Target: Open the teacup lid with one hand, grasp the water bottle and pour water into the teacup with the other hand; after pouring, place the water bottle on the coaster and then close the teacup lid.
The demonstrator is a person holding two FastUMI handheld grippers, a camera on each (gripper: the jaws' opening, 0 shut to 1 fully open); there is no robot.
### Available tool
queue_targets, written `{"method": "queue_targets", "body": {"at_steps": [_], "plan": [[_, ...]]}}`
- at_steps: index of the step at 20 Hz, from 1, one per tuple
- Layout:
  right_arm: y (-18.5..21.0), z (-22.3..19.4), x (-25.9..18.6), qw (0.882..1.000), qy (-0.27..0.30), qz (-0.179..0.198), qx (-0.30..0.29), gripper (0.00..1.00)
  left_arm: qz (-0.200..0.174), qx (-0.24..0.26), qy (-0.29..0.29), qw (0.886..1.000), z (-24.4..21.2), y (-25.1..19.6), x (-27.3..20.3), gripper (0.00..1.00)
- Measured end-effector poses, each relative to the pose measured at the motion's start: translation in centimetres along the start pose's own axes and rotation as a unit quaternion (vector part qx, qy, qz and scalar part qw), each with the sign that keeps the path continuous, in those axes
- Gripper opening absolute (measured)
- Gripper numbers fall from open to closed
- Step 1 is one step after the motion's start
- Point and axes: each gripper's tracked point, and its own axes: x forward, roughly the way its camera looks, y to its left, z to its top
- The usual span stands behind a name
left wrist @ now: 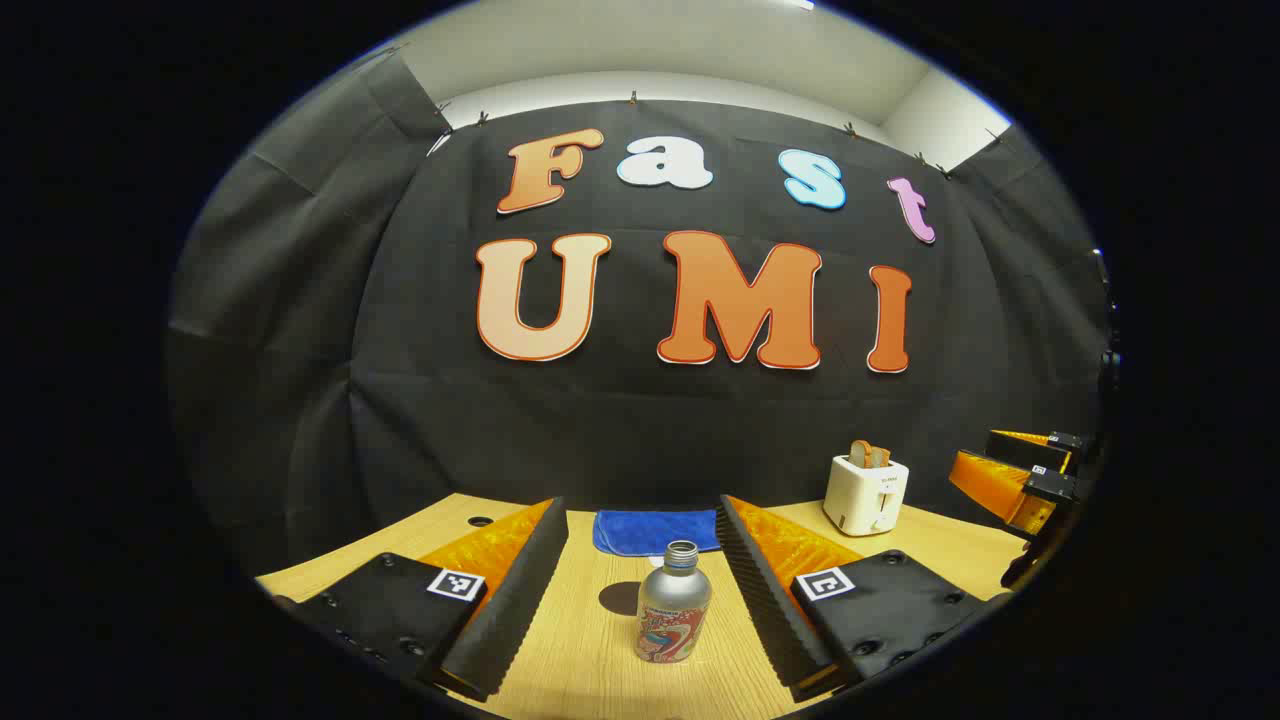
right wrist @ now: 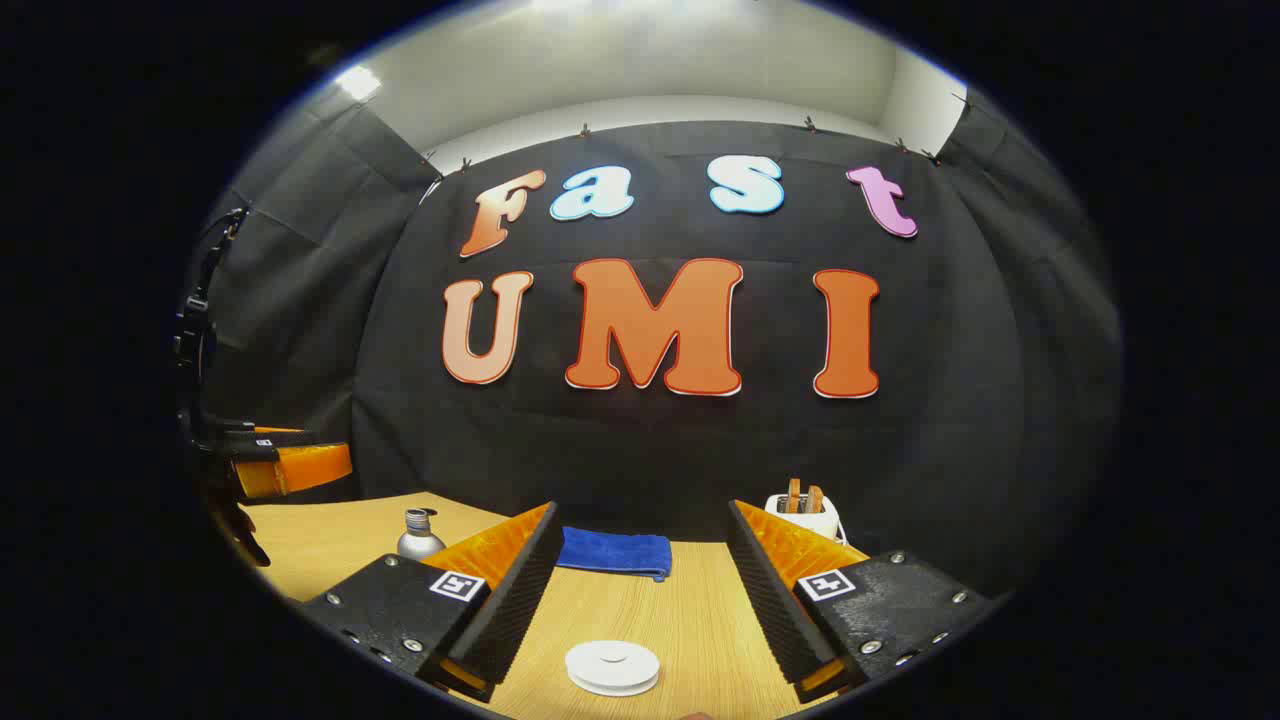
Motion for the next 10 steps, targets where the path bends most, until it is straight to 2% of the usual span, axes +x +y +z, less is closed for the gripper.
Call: {"method": "queue_targets", "body": {"at_steps": [10], "plan": [[-1.2,0.6,0.1,1.0,-0.005,-0.012,-0.002,0.98,0.011,0.006,-0.006,1.0,0.8,-0.1,0.6,0.97]]}}
